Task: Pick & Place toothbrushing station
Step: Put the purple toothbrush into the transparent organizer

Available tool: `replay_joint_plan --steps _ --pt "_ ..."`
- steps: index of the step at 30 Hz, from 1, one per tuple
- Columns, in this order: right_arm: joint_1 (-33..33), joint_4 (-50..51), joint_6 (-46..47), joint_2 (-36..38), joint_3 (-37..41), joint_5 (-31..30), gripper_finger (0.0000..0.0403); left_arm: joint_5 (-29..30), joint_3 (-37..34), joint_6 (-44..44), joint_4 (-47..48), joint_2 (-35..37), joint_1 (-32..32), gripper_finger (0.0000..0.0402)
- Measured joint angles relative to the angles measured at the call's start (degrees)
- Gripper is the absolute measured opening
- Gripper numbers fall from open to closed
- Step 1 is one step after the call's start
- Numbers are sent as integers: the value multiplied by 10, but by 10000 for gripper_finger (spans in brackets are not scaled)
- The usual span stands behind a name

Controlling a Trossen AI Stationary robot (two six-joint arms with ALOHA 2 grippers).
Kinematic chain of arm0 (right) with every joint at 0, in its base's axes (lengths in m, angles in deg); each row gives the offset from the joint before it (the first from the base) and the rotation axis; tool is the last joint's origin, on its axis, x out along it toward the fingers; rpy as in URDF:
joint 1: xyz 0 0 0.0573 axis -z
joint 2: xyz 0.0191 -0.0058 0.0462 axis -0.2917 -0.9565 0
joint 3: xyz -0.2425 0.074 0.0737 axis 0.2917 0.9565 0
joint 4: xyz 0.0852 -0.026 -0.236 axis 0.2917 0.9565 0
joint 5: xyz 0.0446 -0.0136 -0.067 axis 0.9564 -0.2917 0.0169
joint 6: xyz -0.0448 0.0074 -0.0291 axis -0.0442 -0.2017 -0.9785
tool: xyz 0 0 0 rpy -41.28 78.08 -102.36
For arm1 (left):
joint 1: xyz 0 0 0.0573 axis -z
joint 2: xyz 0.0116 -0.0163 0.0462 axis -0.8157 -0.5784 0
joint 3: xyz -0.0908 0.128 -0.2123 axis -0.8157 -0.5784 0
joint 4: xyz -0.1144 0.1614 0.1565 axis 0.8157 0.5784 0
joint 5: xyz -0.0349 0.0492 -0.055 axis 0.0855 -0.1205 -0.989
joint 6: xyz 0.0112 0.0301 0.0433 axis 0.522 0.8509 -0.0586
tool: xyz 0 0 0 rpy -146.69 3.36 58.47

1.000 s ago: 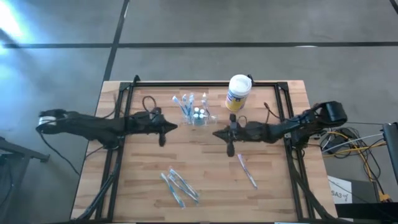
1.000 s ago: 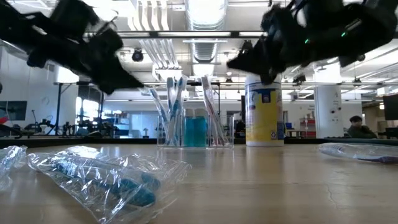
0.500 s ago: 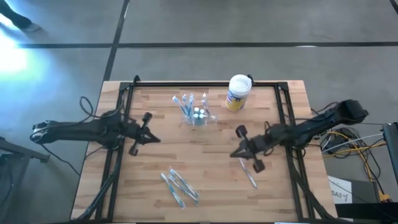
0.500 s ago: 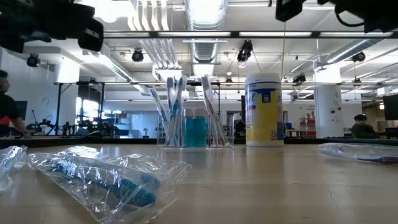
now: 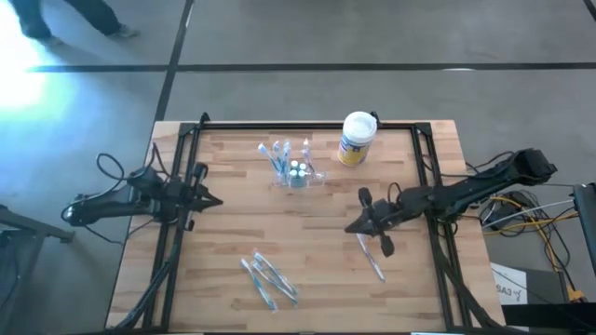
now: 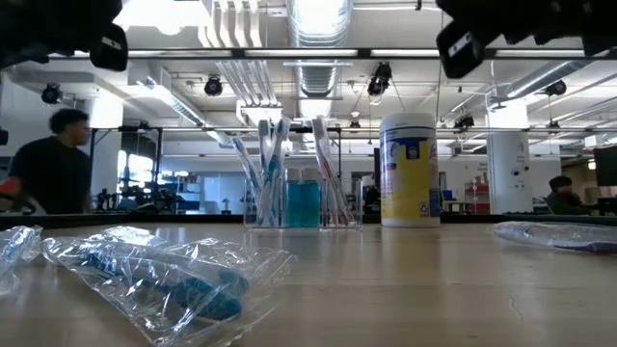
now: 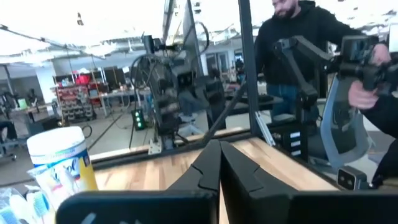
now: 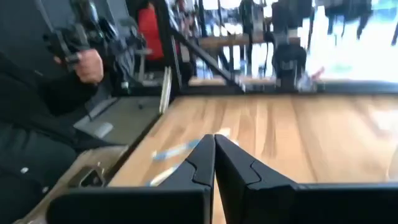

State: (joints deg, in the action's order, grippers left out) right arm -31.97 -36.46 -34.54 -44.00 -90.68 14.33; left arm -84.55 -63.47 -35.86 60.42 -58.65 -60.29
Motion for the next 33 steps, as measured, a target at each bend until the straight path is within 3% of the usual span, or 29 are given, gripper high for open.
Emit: replay_joint_plan --steps 4,11,15,26,33 --pt "-3 122 71 15 -13 -24 8 0 0 -9 0 11 0 11" --pt "-21 521 294 19 -122 -62 9 0 0 -9 0 13 0 14" --pt "-30 661 389 -3 -178 -60 31 0 -1 -9 9 13 0 10" --pt "-33 706 510 -118 -205 89 179 -2 -27 -13 15 12 0 18" --pt "-32 707 511 -221 -208 97 222 -2 -27 -13 10 13 0 12"
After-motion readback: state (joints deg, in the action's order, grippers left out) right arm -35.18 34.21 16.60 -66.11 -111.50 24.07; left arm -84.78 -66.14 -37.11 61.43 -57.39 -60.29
